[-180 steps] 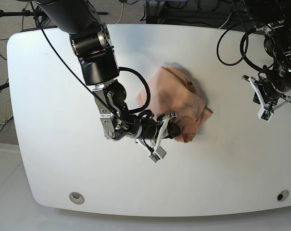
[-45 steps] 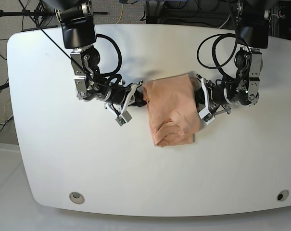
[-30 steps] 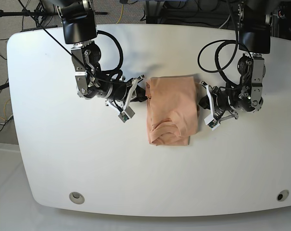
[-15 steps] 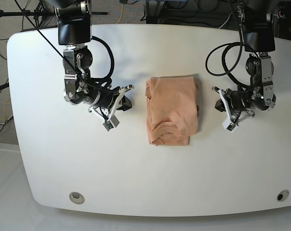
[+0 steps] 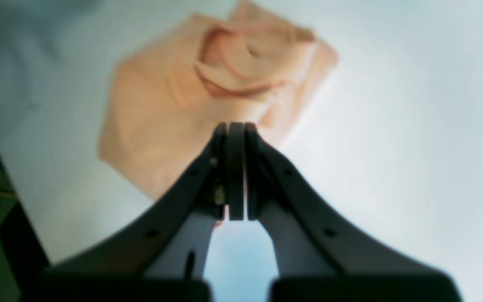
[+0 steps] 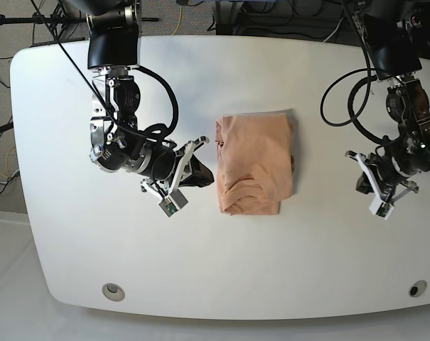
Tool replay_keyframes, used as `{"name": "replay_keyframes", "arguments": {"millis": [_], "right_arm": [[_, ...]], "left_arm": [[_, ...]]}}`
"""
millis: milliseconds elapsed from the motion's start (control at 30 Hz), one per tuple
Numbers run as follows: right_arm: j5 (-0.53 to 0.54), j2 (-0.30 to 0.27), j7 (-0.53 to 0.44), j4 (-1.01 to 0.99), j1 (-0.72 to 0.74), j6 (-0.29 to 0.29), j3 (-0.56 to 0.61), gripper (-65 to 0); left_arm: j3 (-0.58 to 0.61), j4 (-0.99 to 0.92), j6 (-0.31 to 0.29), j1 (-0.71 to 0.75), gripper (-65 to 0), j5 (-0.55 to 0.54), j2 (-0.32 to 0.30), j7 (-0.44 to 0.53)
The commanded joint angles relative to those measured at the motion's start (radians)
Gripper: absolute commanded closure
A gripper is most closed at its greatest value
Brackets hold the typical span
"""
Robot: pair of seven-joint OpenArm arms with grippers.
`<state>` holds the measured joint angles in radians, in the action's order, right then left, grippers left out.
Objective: Fold the T-shirt properly
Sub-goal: 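Pull both grippers back away from the folded shirt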
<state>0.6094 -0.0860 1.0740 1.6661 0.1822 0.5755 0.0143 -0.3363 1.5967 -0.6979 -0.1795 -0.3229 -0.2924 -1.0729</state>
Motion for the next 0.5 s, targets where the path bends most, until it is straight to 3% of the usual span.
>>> {"name": "replay_keyframes", "arguments": {"millis": [0, 467], "right_arm": [[0.045, -0.001, 0.016, 0.042, 0.006, -0.002, 0.02, 0.0], [0.08, 0.001, 0.028, 0.047, -0.04, -0.004, 0.224, 0.0]], "left_arm": [[-0.027, 0.069, 0.0, 0.011, -0.3, -0.009, -0.014, -0.002], [-0.113, 0.198, 0.0, 0.176, -0.3, -0.011, -0.028, -0.011]]}}
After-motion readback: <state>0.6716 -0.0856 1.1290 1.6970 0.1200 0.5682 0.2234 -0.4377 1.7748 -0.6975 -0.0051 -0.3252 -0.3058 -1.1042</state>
